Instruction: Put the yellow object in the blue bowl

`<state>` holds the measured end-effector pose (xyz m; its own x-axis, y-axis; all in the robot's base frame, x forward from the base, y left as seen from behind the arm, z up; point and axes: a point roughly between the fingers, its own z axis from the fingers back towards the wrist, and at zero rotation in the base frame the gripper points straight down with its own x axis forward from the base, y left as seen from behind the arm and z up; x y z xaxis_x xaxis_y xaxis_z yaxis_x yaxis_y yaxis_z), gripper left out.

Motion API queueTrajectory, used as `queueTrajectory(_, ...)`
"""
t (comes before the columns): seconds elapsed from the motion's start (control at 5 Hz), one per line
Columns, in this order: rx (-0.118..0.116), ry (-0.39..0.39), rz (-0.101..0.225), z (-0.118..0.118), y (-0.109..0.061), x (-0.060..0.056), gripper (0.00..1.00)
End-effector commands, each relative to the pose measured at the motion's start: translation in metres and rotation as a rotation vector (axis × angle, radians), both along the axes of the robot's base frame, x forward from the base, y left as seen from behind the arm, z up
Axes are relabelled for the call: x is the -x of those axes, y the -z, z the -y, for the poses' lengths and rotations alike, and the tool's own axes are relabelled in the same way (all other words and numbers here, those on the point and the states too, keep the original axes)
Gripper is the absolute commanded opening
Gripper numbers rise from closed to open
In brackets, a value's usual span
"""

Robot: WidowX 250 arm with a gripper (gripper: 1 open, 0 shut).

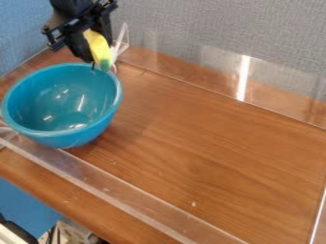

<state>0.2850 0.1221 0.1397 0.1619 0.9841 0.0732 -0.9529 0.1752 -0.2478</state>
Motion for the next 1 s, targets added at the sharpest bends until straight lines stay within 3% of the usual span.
queueTrajectory(0.0, -0.024, -0.027, 0.058, -0.010, -0.016, -0.006, 0.00)
queueTrajectory(0.6, -0.101, -0.046, 0.041, -0.037, -0.007, 0.024, 0.00)
queueTrajectory(0.8, -0.116, -0.047, 0.030, -0.037, -0.004, 0.027, 1.00)
